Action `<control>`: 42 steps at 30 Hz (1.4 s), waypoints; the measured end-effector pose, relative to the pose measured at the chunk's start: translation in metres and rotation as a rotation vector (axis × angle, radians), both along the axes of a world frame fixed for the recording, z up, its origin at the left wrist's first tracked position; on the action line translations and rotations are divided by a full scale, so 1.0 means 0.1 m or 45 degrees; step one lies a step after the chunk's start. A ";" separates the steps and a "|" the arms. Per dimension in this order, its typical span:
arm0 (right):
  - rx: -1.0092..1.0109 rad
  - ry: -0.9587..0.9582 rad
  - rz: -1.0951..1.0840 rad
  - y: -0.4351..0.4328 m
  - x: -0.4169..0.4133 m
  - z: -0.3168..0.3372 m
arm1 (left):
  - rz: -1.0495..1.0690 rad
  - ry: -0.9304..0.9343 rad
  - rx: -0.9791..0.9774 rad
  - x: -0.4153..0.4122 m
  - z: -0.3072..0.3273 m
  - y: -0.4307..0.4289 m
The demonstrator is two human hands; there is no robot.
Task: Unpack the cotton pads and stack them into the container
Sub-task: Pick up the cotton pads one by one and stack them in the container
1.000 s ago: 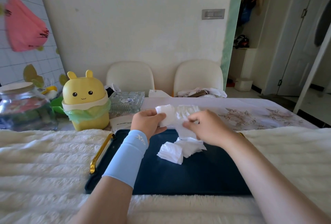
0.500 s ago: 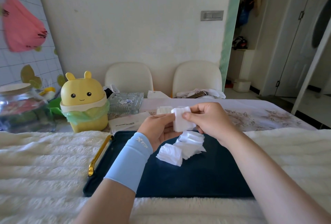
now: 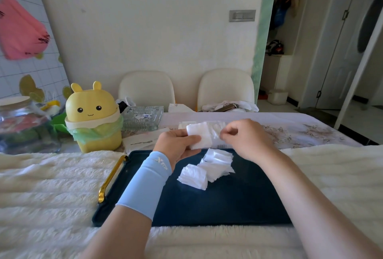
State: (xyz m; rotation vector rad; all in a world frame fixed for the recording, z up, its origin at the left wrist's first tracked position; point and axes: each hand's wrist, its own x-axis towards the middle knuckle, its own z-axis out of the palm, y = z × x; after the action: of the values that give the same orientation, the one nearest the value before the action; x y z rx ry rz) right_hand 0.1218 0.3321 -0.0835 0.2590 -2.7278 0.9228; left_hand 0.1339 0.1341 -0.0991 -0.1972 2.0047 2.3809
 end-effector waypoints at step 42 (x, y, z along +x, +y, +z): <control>-0.908 -0.242 0.227 -0.11 0.06 0.19 | 0.316 0.108 -0.213 0.05 0.04 -0.01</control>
State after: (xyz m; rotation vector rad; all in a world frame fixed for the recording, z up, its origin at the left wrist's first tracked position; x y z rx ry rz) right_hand 0.1283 0.3216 -0.0647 0.2807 -2.3492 1.9667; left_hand 0.1391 0.1332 -0.0949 -0.3758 2.3472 2.3926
